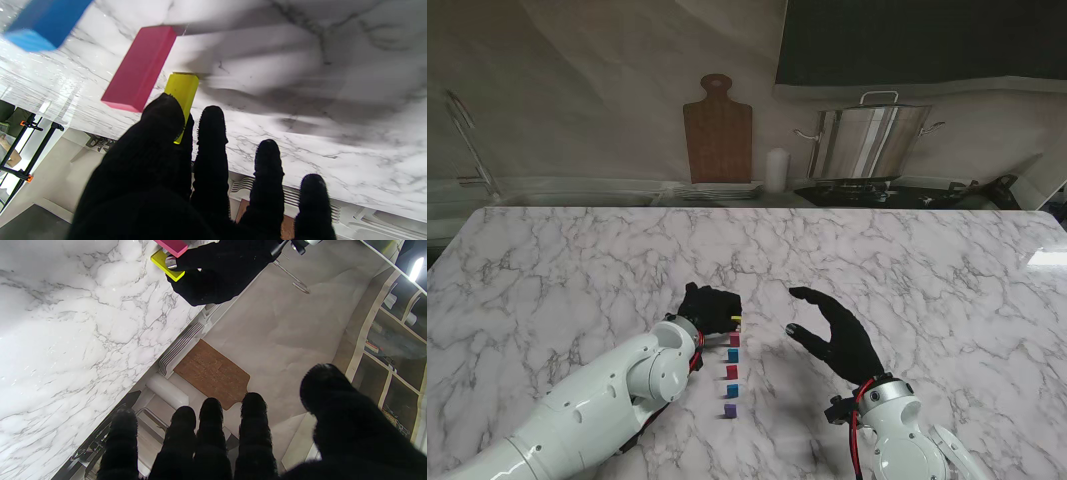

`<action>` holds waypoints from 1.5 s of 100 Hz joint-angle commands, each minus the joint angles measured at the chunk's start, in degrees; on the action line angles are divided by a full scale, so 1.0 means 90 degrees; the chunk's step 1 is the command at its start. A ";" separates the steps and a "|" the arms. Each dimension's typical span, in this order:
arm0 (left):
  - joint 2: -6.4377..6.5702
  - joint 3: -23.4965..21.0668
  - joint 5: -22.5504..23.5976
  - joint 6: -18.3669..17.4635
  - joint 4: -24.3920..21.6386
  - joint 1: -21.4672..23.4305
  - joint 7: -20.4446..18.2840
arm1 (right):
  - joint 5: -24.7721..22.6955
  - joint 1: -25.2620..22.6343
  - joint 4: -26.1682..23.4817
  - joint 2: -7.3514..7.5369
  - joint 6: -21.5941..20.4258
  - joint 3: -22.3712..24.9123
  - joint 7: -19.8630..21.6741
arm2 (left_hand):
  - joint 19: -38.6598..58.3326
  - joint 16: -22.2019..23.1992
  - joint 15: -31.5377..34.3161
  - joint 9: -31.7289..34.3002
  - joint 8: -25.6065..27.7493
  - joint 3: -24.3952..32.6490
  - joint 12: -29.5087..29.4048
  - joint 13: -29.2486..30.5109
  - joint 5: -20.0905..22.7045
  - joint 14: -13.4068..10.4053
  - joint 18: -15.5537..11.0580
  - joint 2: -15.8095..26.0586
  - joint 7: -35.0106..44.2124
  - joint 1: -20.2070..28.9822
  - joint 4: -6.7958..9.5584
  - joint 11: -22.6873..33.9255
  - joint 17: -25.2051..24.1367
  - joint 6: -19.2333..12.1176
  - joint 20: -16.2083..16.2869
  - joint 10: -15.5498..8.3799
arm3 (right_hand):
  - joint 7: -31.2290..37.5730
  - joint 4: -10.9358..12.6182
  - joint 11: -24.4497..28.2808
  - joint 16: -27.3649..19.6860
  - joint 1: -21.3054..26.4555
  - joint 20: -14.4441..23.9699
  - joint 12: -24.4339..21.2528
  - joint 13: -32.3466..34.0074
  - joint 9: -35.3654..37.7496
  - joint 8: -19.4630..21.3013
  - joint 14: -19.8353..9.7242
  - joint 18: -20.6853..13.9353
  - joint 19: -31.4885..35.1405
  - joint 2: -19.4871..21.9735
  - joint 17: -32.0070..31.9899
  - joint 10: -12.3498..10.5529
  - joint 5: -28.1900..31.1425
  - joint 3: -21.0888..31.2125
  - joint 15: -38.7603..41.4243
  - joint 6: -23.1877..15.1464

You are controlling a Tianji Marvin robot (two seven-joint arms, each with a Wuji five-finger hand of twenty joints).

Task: Arrange dominoes in a row

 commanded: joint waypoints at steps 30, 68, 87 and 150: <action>0.0037 -0.0053 0.0052 0.0003 -0.0087 0.0043 -0.0149 | -0.0006 -0.0029 -0.0010 -0.0004 0.0025 -0.0006 0.0014 | -0.0131 0.0077 0.0024 -0.0055 0.0198 0.0044 0.0241 -0.0159 0.0258 0.0173 0.0066 0.0039 0.0475 0.0131 0.0159 0.0104 -0.0105 -0.0153 0.0132 -0.0050 | 0.0074 0.0136 0.0087 0.0031 0.0195 0.0090 0.0046 0.0131 -0.0055 0.0087 -0.0022 -0.0021 0.0049 0.0058 -0.0013 0.0006 -0.0132 0.0117 0.0054 -0.0065; 0.0059 -0.0026 0.0075 0.0032 -0.0097 0.0058 -0.0217 | -0.0015 -0.0026 -0.0011 -0.0003 0.0035 -0.0014 0.0016 | -0.0194 0.0073 -0.0009 -0.0327 0.0222 0.0143 0.0099 -0.0204 0.0103 0.0192 0.0067 -0.0024 0.0217 0.0010 0.0151 0.0317 -0.0099 -0.0165 0.0148 0.0019 | 0.0075 0.0134 0.0091 0.0031 0.0190 0.0089 0.0048 0.0133 -0.0045 0.0087 -0.0026 -0.0014 0.0049 0.0058 -0.0014 -0.0021 -0.0133 0.0117 0.0054 -0.0069; 0.0075 -0.0038 0.0088 0.0011 -0.0118 0.0061 -0.0256 | -0.0019 -0.0025 -0.0010 -0.0003 0.0038 -0.0019 0.0014 | -0.0240 0.0068 -0.0043 -0.0527 -0.0028 0.0163 -0.0024 -0.0261 -0.0005 0.0204 0.0075 -0.0065 -0.0298 -0.0026 0.0140 0.0442 -0.0113 -0.0110 0.0156 0.0056 | 0.0070 0.0133 0.0090 0.0031 0.0182 0.0089 0.0047 0.0130 -0.0048 0.0085 -0.0021 -0.0012 0.0049 0.0056 -0.0015 -0.0013 -0.0143 0.0116 0.0054 -0.0065; 0.0116 -0.0054 0.0151 -0.0030 -0.0165 0.0064 -0.0341 | -0.0017 -0.0026 -0.0009 -0.0004 0.0038 -0.0011 0.0014 | -0.0382 0.0057 -0.0112 -0.0724 0.0010 0.0215 -0.0227 -0.0343 0.0021 0.0229 0.0083 -0.0129 -0.0639 -0.0067 0.0134 0.0628 -0.0127 -0.0102 0.0185 0.0081 | 0.0067 0.0132 0.0094 0.0031 0.0190 0.0088 0.0048 0.0133 -0.0045 0.0085 -0.0021 -0.0017 0.0049 0.0034 -0.0013 -0.0012 -0.0152 0.0138 0.0054 -0.0067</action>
